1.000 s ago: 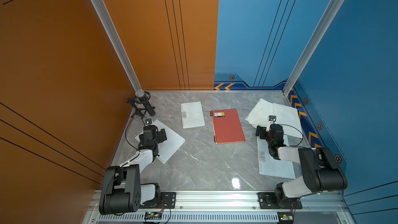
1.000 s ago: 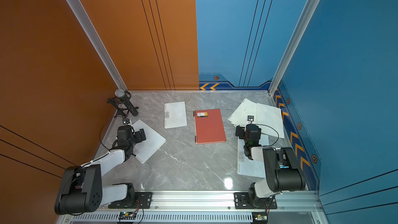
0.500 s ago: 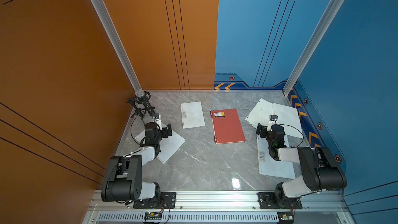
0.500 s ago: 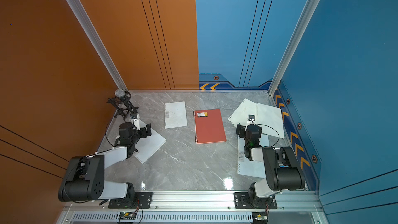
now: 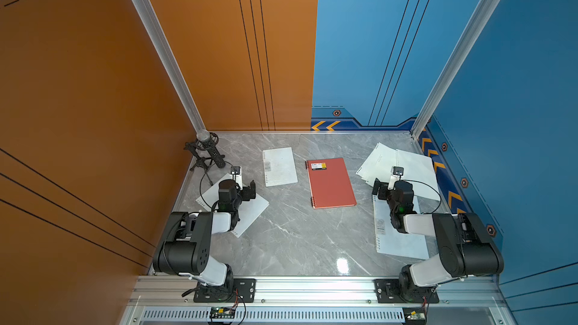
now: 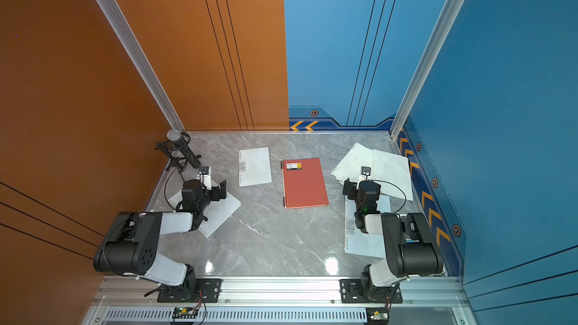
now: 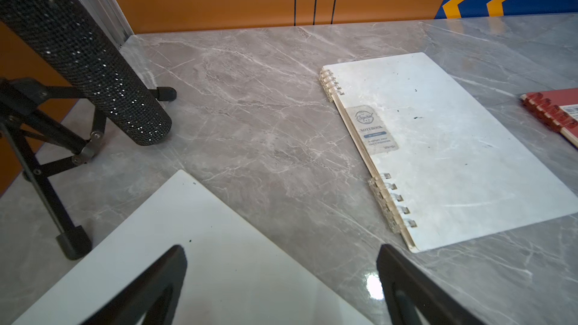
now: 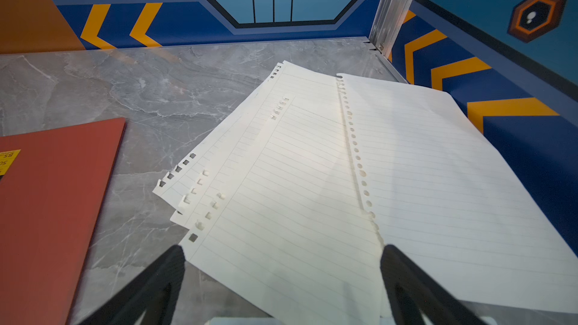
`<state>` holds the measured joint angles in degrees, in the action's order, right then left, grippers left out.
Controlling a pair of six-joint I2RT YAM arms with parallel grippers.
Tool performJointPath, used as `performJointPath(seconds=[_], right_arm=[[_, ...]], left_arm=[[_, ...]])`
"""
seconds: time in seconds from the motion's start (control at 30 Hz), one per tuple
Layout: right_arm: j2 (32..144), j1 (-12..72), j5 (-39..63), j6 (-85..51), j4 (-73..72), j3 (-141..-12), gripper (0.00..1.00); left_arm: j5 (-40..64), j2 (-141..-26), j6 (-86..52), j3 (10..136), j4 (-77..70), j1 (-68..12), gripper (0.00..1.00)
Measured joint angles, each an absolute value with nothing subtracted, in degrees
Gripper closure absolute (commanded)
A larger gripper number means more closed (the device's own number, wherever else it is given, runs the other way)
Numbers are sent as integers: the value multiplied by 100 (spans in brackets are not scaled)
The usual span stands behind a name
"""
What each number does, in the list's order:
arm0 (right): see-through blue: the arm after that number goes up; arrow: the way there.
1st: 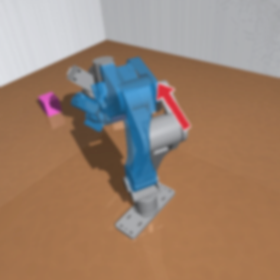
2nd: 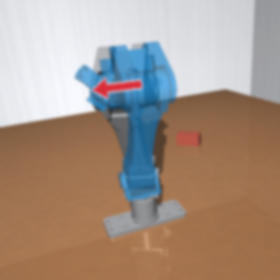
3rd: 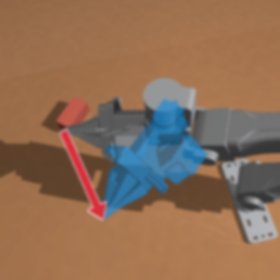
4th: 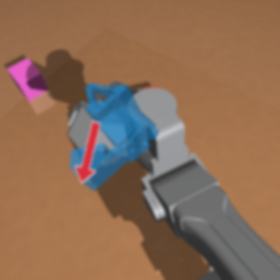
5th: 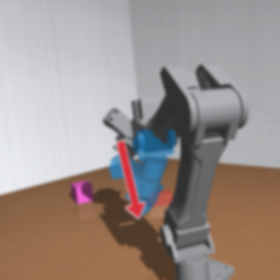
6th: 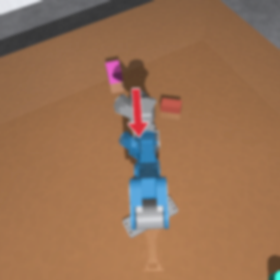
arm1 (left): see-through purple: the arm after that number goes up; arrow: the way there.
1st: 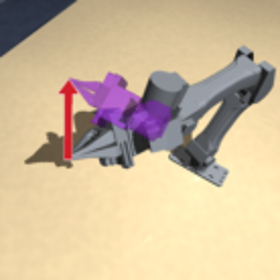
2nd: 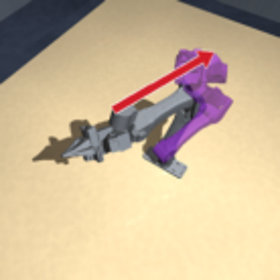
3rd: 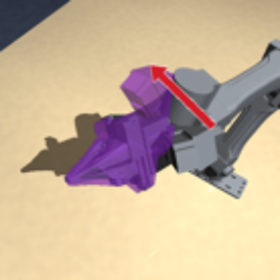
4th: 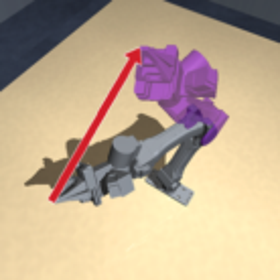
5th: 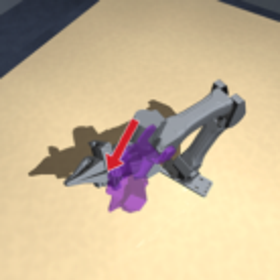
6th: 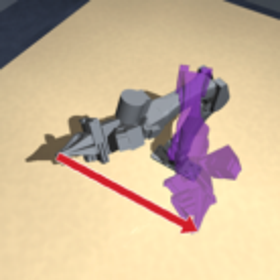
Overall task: Tear off pages from different notebooks
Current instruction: Reset both arms
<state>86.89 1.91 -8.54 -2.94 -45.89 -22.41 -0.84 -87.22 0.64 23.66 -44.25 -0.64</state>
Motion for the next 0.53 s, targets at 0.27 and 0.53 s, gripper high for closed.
performJointPath(seconds=[0.27, 0.53], right_arm=[[8689, 191, -851, -294, -4589, -2241, 0], [8689, 191, -851, -294, -4589, -2241, 0]], left_arm=[[-93, -8722, 67, 2366, -4554, -78, 2], [-84, -8724, 67, 2366, -4565, -49, 2]])
